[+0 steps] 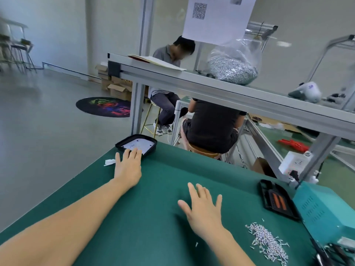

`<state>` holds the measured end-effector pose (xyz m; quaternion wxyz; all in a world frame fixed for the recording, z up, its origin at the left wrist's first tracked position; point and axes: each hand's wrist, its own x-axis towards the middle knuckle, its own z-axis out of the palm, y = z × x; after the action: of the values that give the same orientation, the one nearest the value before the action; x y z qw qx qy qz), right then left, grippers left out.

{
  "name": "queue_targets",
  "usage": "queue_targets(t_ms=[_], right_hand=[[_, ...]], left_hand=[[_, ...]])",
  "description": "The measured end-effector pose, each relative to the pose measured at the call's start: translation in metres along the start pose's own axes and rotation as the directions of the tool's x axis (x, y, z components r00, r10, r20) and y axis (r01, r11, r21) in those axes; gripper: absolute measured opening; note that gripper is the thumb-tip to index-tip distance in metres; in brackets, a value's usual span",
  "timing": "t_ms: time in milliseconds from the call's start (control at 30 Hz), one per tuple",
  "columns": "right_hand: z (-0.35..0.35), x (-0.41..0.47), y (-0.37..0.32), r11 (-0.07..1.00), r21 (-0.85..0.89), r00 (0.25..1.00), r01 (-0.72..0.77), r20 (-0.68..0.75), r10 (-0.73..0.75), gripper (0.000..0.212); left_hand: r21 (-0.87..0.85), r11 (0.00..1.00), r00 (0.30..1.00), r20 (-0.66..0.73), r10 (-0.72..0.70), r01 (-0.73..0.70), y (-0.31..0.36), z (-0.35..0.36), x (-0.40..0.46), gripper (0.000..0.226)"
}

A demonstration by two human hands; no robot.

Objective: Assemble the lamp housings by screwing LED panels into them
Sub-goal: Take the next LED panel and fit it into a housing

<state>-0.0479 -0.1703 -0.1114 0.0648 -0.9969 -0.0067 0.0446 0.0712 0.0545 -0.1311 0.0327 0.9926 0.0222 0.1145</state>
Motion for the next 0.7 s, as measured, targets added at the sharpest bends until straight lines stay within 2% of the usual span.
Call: queue_targets(t_ms=[133, 333, 567, 633, 700], right_hand=[[0.006, 0.007, -0.003, 1.0, 0.003, 1.0, -0.017, 0.009, 0.016, 0.065], [0.011, 0.014, -0.008, 1.0, 0.018, 1.0, -0.015, 0.021, 0.015, 0.065], [0.018, 0.015, -0.009, 0.995, 0.096, 1.0, -0.006, -0.023, 0.009, 0.063], [0.019, 0.016, -0.009, 0.983, 0.181, 0.997, 0.023, -0.072, -0.01, 0.063], [0.018, 0.017, -0.009, 0.931, 0.36, 0.994, 0.062, -0.104, -0.026, 0.062]], left_hand=[[0.04, 0.998, 0.999, -0.007, 0.039, -0.038, -0.015, 0.005, 0.024, 0.062], [0.133, 0.984, 0.989, -0.077, 0.13, -0.119, -0.011, 0.005, 0.039, 0.045], [0.137, 0.96, 0.959, -0.109, 0.261, -0.246, 0.019, -0.002, 0.017, 0.035], [0.117, 0.951, 0.948, -0.109, 0.299, -0.287, 0.036, -0.009, 0.001, 0.033], [0.083, 0.941, 0.937, -0.097, 0.337, -0.329, 0.056, -0.018, -0.017, 0.028]])
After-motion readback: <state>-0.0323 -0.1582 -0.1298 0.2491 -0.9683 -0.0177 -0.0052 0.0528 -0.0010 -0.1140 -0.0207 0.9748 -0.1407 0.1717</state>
